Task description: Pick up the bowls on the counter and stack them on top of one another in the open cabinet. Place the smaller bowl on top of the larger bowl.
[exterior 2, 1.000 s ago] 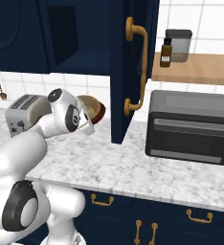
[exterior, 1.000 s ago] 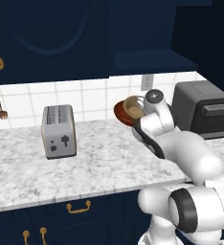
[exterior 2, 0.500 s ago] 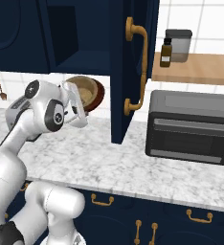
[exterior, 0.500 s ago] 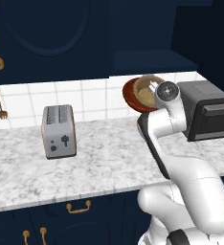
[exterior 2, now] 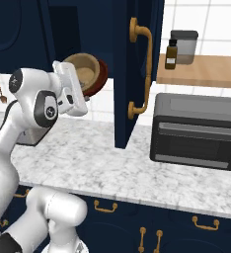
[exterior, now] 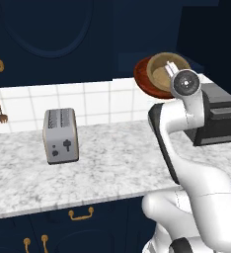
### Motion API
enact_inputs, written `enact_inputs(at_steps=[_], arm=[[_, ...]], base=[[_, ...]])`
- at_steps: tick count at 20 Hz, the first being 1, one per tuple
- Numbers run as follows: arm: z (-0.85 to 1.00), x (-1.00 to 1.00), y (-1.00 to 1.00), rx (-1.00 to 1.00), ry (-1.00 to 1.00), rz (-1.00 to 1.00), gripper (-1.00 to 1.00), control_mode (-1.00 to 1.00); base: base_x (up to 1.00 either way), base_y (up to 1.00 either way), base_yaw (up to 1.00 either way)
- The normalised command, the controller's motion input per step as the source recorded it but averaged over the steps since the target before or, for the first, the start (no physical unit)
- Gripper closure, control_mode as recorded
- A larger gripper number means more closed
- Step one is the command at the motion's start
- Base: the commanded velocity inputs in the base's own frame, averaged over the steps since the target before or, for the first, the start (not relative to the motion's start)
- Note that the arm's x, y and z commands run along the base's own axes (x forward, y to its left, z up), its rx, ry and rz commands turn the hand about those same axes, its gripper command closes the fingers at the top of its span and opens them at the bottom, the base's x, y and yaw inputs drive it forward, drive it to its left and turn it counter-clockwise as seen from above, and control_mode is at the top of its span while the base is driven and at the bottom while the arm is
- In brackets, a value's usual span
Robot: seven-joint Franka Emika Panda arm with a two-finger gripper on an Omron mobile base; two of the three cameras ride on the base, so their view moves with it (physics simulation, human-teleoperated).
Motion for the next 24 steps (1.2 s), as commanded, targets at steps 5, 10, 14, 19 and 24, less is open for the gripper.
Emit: enact_inputs(at_steps=[5, 10, 14, 19, 24], arm=[[0.51, -0.48, -0.01, 0.00, 0.00, -0.02, 1.00, -1.00], [0.52, 0.20, -0.22, 0.00, -0.07, -0.09, 1.00, -1.00], [0.08, 0.60, -0.18, 0.00, -0.06, -0.01, 1.00, -1.00], [0.00, 0.76, -0.34, 0.02, -0.07, 0.01, 1.00, -1.00], [0.00, 0.73, -0.09, 0.03, 0.00, 0.05, 1.00, -1.00]], base=[[0.00, 0.00, 0.00], [0.00, 0.00, 0.00], [0.00, 0.00, 0.00], [0.00, 0.00, 0.00], [0.00, 0.00, 0.00]])
